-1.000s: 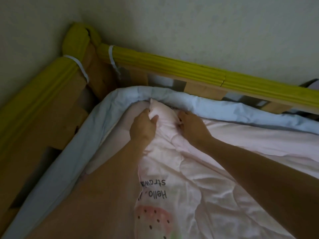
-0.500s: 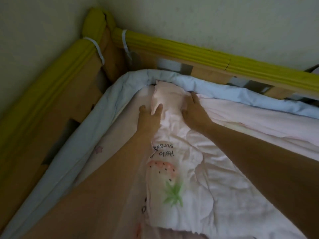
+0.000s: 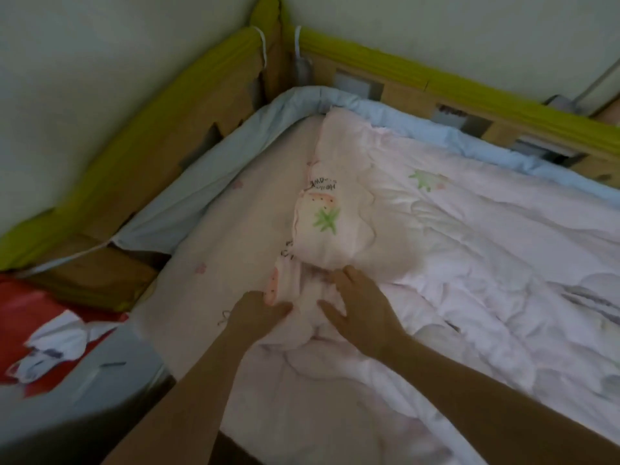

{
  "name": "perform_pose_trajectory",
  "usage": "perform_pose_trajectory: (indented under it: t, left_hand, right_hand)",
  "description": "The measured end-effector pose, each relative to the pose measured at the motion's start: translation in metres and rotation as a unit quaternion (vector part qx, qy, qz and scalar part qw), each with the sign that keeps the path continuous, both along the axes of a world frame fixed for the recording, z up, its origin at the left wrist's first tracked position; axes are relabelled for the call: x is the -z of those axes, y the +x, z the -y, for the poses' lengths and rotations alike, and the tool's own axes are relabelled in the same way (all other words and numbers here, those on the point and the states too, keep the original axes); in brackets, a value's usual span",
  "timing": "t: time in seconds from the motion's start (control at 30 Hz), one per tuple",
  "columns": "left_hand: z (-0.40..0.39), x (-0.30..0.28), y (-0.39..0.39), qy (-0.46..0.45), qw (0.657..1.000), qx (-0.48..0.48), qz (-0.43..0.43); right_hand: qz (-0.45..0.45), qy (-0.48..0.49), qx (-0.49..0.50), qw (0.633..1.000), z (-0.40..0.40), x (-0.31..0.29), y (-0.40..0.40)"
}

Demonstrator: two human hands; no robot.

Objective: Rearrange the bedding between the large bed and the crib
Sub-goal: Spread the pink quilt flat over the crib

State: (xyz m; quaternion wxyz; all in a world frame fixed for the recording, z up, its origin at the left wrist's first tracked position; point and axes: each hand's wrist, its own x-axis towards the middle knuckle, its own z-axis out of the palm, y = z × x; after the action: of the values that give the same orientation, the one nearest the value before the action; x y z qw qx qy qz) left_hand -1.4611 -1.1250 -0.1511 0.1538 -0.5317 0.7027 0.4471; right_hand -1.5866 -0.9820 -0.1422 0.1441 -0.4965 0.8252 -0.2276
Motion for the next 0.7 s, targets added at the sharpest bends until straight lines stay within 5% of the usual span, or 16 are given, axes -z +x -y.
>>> perform_pose_trajectory:
  t: [0.17, 0.27, 0.47, 0.6, 0.7]
  left_hand:
    - [-0.008, -0.002, 0.022, -0.114, 0.988, -0.089, -0.057]
    - [0.009, -0.015, 0.046, -0.17, 0.981, -0.07, -0.062]
    - [0.064, -0.029, 0.131, -0.235, 0.966, -0.103, 0.028]
    - [0.074, -0.021, 0.151, -0.153, 0.974, 0.08, 0.149]
    - [0.074, -0.011, 0.136, -0.119, 0.975, 0.139, 0.127]
  right_hand:
    - [0.038, 0.198, -0.016, 0.979, -0.028, 0.026, 0.075]
    - [0.116, 0.194, 0.054, 0.973, -0.007, 0.028, 0.106]
    - [0.27, 0.103, -0.009, 0.957, 0.043, 0.016, 0.167]
    - [0.295, 0.184, -0.032, 0.937, 0.047, 0.021, 0.181]
    - [0.283, 0.245, -0.038, 0.927, 0.05, 0.014, 0.175]
